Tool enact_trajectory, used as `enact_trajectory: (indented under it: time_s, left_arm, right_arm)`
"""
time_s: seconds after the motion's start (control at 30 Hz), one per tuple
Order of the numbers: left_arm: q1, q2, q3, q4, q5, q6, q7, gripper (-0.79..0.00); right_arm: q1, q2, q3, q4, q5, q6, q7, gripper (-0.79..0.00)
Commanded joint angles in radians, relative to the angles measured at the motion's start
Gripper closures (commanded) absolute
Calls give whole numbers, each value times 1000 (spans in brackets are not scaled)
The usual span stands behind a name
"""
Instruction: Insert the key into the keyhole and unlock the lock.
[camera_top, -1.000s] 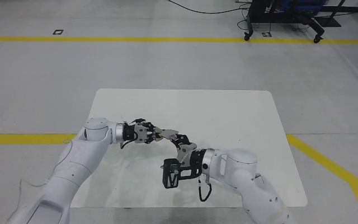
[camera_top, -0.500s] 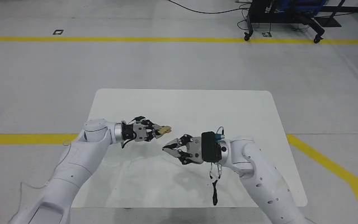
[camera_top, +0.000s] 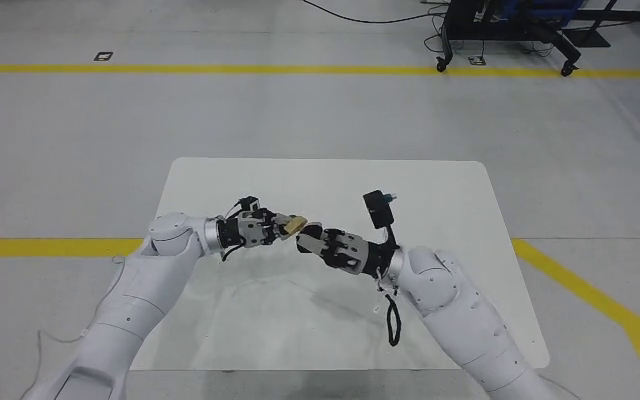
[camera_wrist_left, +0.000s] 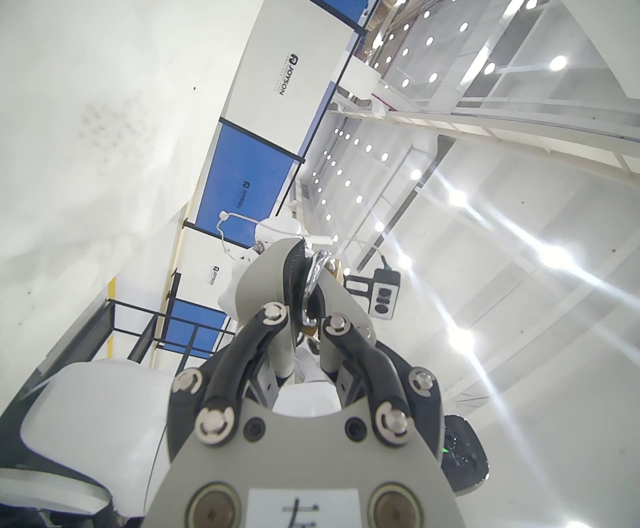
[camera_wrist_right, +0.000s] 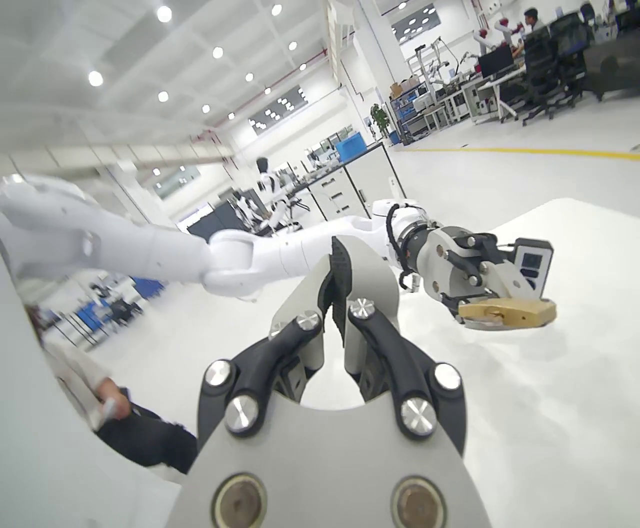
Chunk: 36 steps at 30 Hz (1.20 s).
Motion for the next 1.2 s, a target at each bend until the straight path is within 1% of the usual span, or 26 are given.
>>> enact_trajectory:
  time_s: [0.0,0.07,0.13,0.37,0.67,0.87,0.9,0.93,0.97,1.03,1.17]
  left_arm:
    - [9,1,-8,-10,-3,-13,0,0]
    - [17,2,-12,-24,1,-21,-5,0]
    - [24,3,-15,-31,0,-16,-7,0]
    - [30,2,-24,-37,-8,3,-6,0]
    - [31,1,-35,-37,-10,8,-15,0]
    - [33,0,-46,-35,-10,0,-6,0]
    - [35,0,-49,-36,-8,-6,3,0]
    - [37,1,-53,-37,-5,-10,12,0]
    - [40,1,-56,-39,-4,-13,22,0]
    - [46,2,-65,-45,5,-24,55,0]
    - [59,5,-78,-70,49,-35,144,0]
  right_arm:
    - [9,6,15,1,132,62,72,0]
    - [17,9,25,16,175,87,100,0]
    - [30,9,26,35,180,118,106,0]
    - [68,-2,-37,77,209,173,150,0]
    - [114,-14,-74,149,206,192,140,0]
    - [109,-12,-59,130,203,166,131,0]
    - [103,-10,-52,117,196,155,127,-89]
    - [96,-8,-41,99,191,139,118,-323]
    - [86,-6,-30,81,187,124,107,-785]
    - [68,-3,-15,51,192,98,93,-785]
    - [68,-3,-15,51,192,98,93,-785]
